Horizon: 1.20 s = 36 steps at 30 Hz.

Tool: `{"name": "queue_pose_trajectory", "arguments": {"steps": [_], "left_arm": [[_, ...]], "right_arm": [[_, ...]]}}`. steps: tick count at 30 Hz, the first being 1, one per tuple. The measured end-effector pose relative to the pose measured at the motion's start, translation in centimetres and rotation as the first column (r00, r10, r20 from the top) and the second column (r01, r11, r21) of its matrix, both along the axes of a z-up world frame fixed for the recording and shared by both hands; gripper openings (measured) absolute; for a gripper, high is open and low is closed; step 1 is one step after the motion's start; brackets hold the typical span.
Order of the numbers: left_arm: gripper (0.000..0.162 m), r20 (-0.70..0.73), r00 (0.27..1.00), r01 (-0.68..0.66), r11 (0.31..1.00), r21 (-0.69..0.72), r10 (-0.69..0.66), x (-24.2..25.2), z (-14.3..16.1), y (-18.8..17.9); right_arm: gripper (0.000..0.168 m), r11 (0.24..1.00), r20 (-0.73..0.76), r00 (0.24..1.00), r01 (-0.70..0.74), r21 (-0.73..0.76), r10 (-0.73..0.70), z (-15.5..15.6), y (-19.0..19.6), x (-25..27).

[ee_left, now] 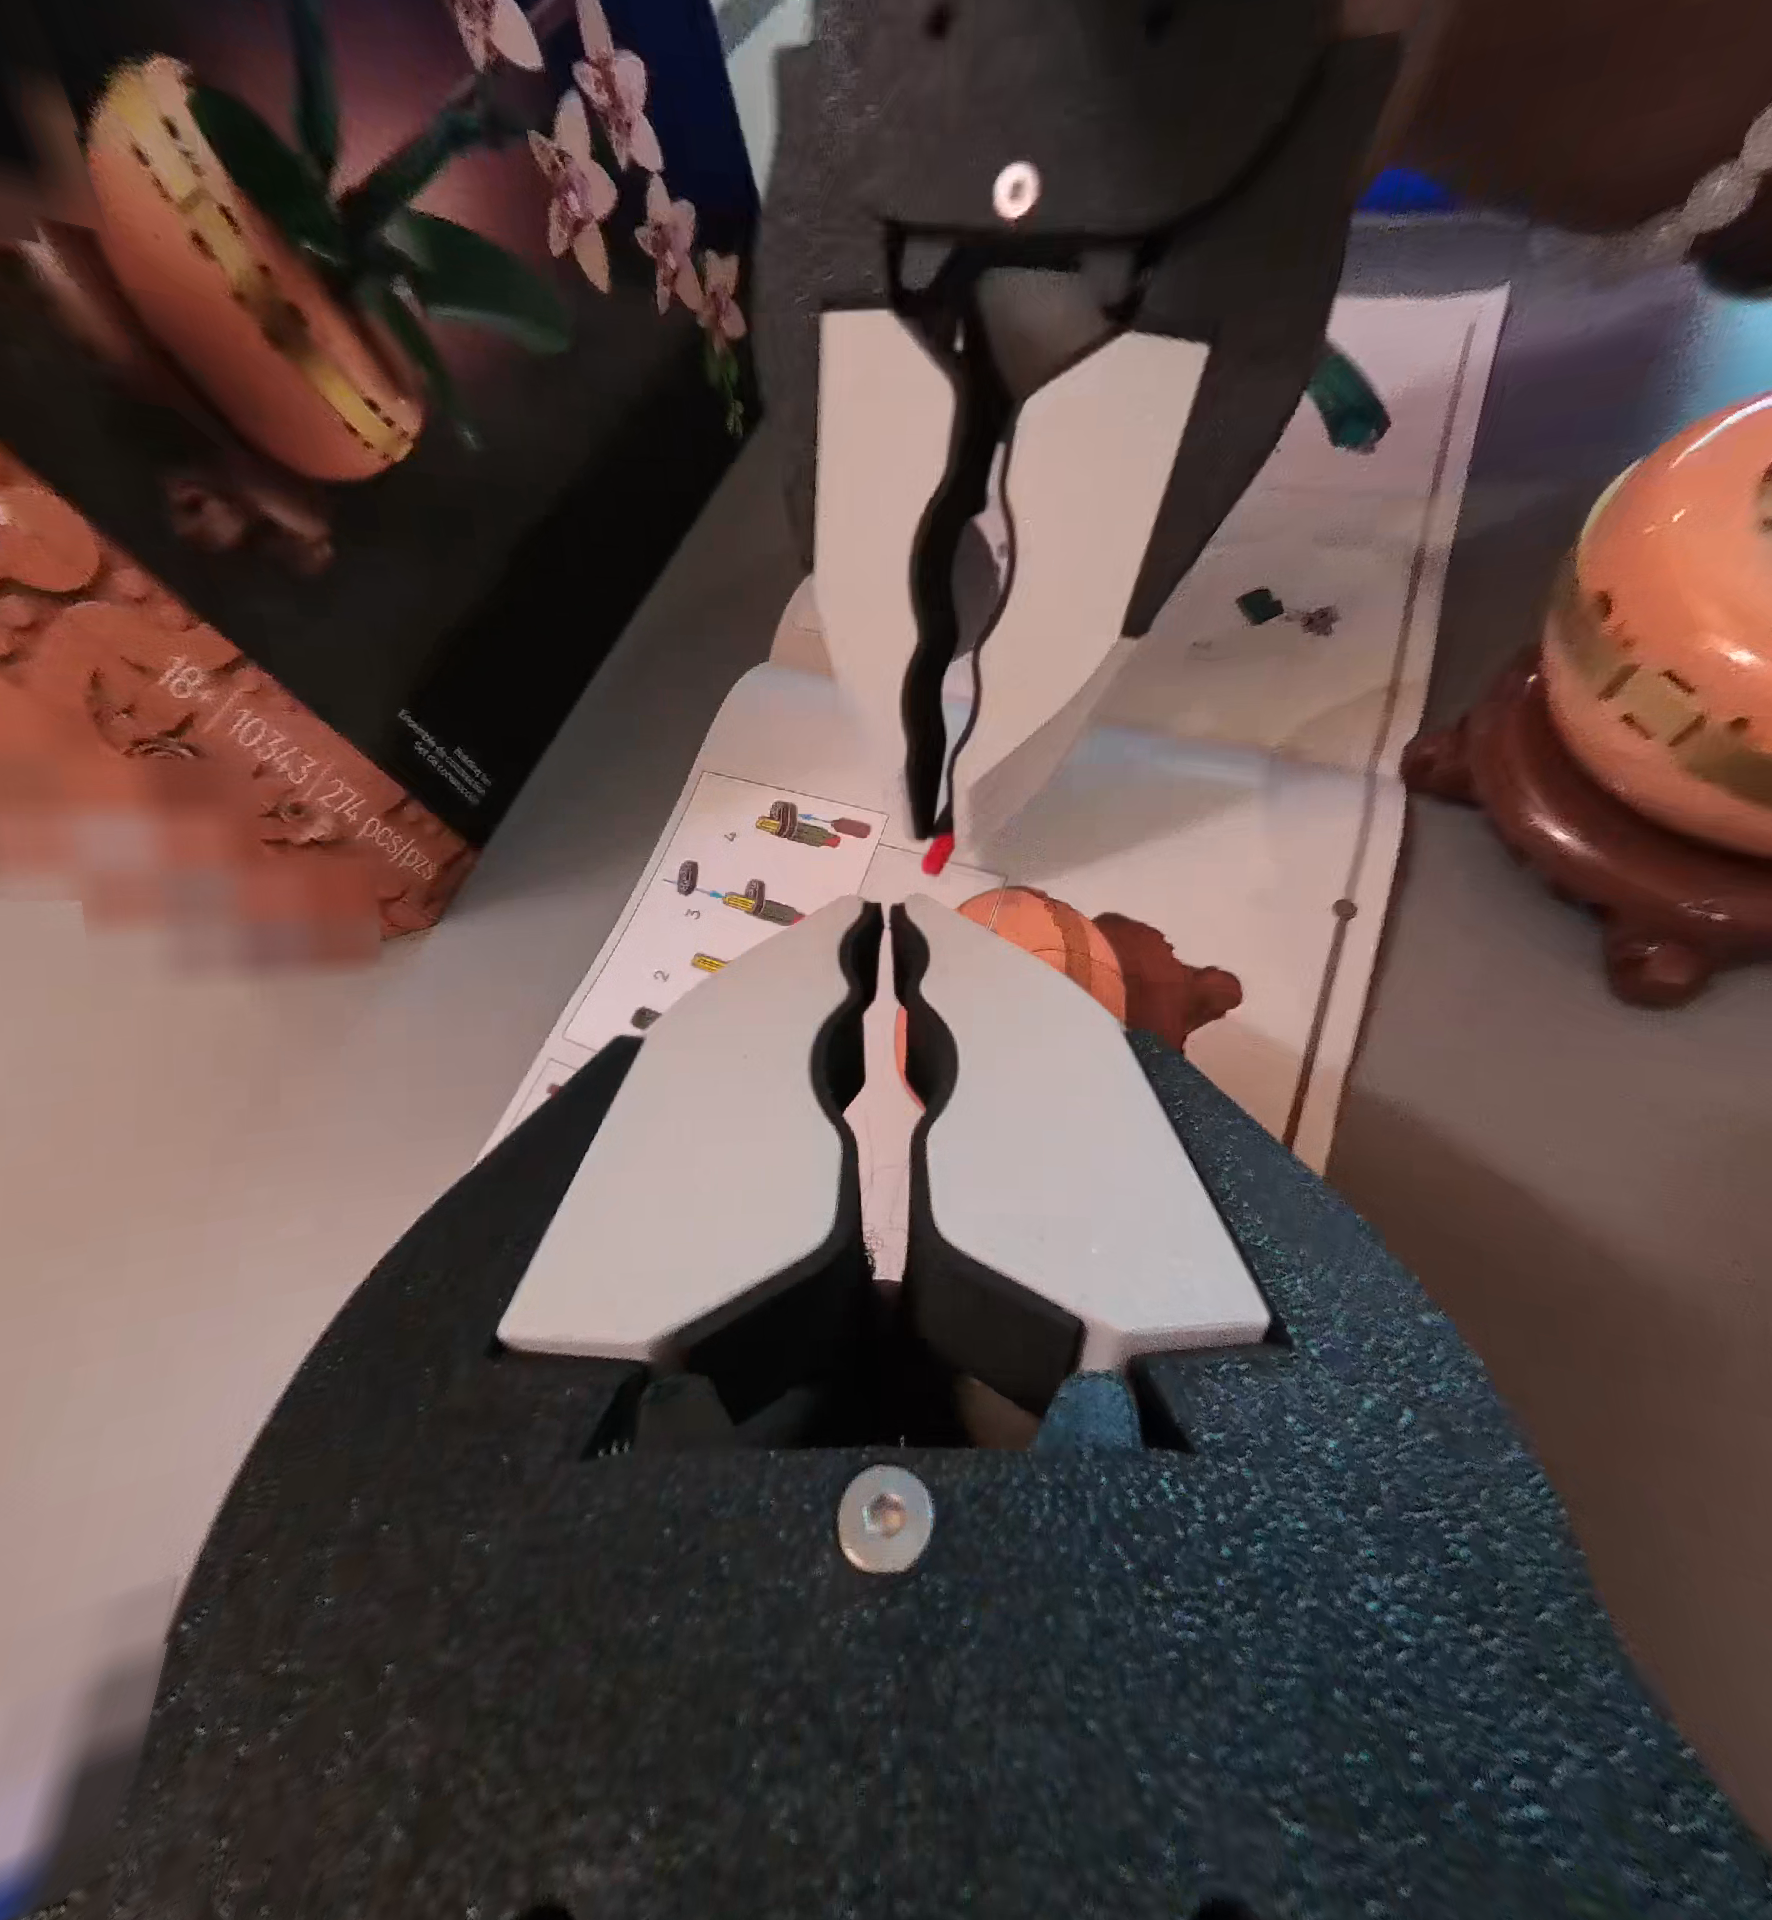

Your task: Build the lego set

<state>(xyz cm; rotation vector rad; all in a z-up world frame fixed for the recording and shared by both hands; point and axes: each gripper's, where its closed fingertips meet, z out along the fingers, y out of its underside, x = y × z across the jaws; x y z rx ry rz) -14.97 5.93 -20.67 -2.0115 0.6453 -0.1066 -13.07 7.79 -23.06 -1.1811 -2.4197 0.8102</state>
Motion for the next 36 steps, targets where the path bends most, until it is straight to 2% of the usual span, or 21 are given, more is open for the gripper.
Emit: {"name": "queue_pose_trajectory", "arguments": {"steps": [3,5,6,8,11,15,19,28,36], "left_arm": [[0.001,-0.121,0.99,-0.078,0.995,-0.06,0.071,-1.6,-1.9,0.4],[0.002,-0.229,0.943,-0.26,0.964,-0.053,0.242,-5.0,-1.8,0.1],[0.001,-0.246,0.916,-0.332,0.943,-0.027,0.316,-6.3,-1.1,-0.2],[0.001,-0.142,0.911,-0.391,0.92,0.012,0.388,-6.7,0.3,-1.1],[0.001,-0.008,0.922,-0.388,0.922,-0.001,0.388,-5.9,0.4,-2.8],[0.001,-0.026,0.923,-0.384,0.922,-0.045,0.383,-6.1,-1.7,-4.3],[0.0,-0.02,0.937,-0.351,0.936,-0.034,0.35,-5.7,-2.4,-4.0],[0.0,-0.087,0.946,-0.321,0.941,-0.104,0.313,-5.5,-3.9,-3.9],[0.0,-0.096,0.947,-0.316,0.941,-0.121,0.306,-5.4,-4.2,-4.0]], "right_arm": [[0.004,0.998,0.0,0.998,-0.059,0.033,0.059,0.0,-0.6,-1.2],[0.004,0.993,-0.005,0.994,-0.111,0.042,0.111,0.2,-1.4,-2.7],[0.004,0.987,-0.004,0.988,-0.153,0.041,0.154,0.3,-2.0,-3.5],[0.004,0.968,-0.007,0.969,-0.246,0.054,0.247,0.3,-3.2,-4.9],[0.004,0.941,0.008,0.943,-0.333,0.062,0.333,-0.2,-4.4,-6.4],[0.004,0.912,0.025,0.915,-0.404,0.075,0.403,-1.2,-5.3,-7.3],[0.004,0.896,0.034,0.901,-0.434,0.094,0.433,-1.8,-5.5,-7.3],[0.005,0.887,0.018,0.891,-0.453,0.088,0.454,-1.9,-5.7,-7.2],[0.013,0.907,-0.101,0.901,-0.42,0.03,0.421,0.4,-5.7,-7.2]]}}
